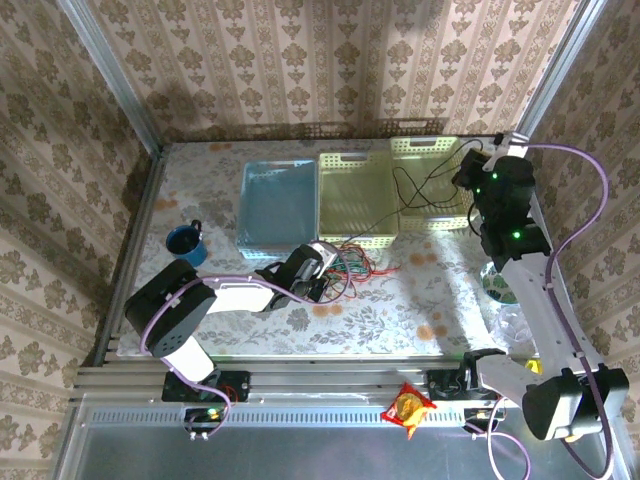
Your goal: Untangle the cables
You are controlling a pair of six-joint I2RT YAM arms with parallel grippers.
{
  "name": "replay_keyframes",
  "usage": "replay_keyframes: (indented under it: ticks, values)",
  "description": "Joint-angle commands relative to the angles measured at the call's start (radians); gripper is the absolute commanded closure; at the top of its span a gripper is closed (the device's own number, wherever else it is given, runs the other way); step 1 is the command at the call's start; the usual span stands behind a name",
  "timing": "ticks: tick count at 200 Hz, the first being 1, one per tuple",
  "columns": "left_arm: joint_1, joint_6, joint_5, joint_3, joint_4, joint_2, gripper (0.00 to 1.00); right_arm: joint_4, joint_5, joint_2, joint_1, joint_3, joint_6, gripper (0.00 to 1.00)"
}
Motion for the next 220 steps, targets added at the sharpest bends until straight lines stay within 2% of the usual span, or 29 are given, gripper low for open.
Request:
replay_keyframes:
  ticks: [1, 47, 97, 137, 166, 200, 220]
  values:
    - [-0.005, -0.023, -0.025, -0.045, -0.074, 0.022, 1.0, 0.133, 0.02, 0.003, -0.022, 0.084, -0.039, 1.0]
    - [-0.007, -0.028, -0.03, -0.061, -0.062, 0.033, 1.0, 0.151, -0.017, 0.048, -0.077, 0.216, -0.057, 1.0]
    - [-0.014, -0.035, -0.038, -0.065, -0.045, 0.057, 1.0, 0.197, -0.064, 0.105, -0.088, 0.33, -0.053, 1.0]
    - [-0.026, -0.041, -0.042, -0.071, -0.025, 0.065, 1.0, 0.049, -0.066, 0.212, -0.089, 0.485, -0.068, 1.0]
    - [-0.036, -0.032, -0.055, -0.058, -0.027, 0.065, 1.0, -0.032, -0.07, 0.281, -0.089, 0.468, -0.056, 1.0]
    - [-0.038, -0.021, -0.053, -0.05, -0.033, 0.061, 1.0, -0.013, -0.166, 0.307, -0.089, 0.363, -0.028, 1.0]
    - [-0.039, -0.017, -0.052, -0.048, -0.033, 0.058, 1.0, -0.071, -0.17, 0.344, -0.087, 0.326, 0.003, 1.0]
